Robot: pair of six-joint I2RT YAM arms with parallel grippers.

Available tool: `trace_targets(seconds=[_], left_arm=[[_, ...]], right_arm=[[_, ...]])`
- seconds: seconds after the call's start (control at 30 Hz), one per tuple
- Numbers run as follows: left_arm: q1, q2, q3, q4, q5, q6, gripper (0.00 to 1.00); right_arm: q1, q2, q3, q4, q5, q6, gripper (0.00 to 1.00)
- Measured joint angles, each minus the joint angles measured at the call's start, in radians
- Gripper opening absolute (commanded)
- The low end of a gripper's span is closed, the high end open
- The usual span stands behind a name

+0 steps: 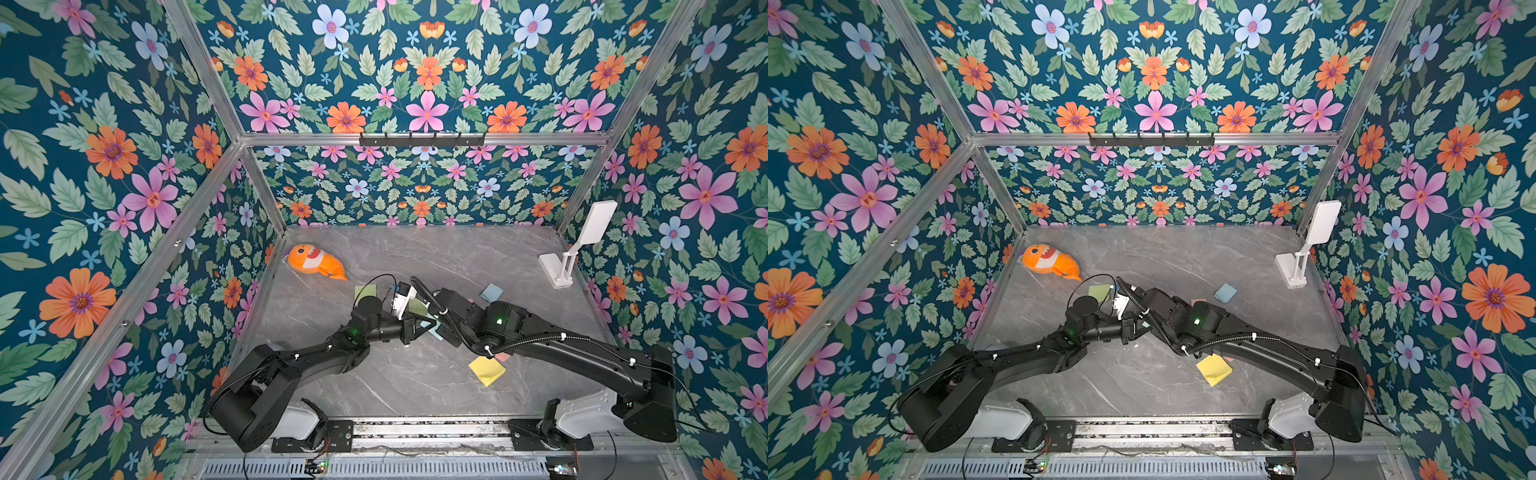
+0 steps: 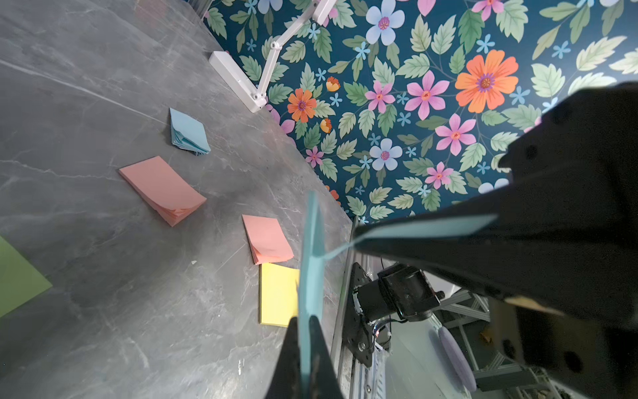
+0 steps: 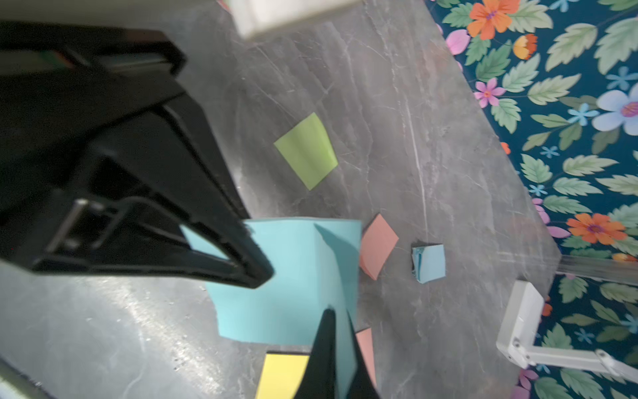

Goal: Tear off pages from different memo pads
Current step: Tear off the paper from the memo pad, then place the paper at the center of the board.

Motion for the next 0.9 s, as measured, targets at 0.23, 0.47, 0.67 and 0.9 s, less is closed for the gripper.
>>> trace_targets(seconds=[0.23, 0.47, 0.67, 0.9], left_arm=[[0.001, 0.021, 0.01, -0.009, -0.003, -0.076, 0.0], [0.022, -0.008, -0.014, -0.101, 0.0, -0.097, 0.0], [0.206, -0.103, -0.055, -0.285, -0.054, -0.111, 0.0], [0.402, -0.218, -0.122, -0.558, -0.202, -0.087, 0.0]], right_arm=[[-0.089, 0.085, 0.005, 0.026, 0.12, 0.013, 0.0], [-0.194, 0.105, 0.009, 0.023, 0.194, 0.059, 0.0], [-0.191, 0.159, 0.012, 0.011, 0.045, 0.125, 0.0], [-0.117, 0.373, 0.038, 0.028, -0.129, 0.2, 0.0]])
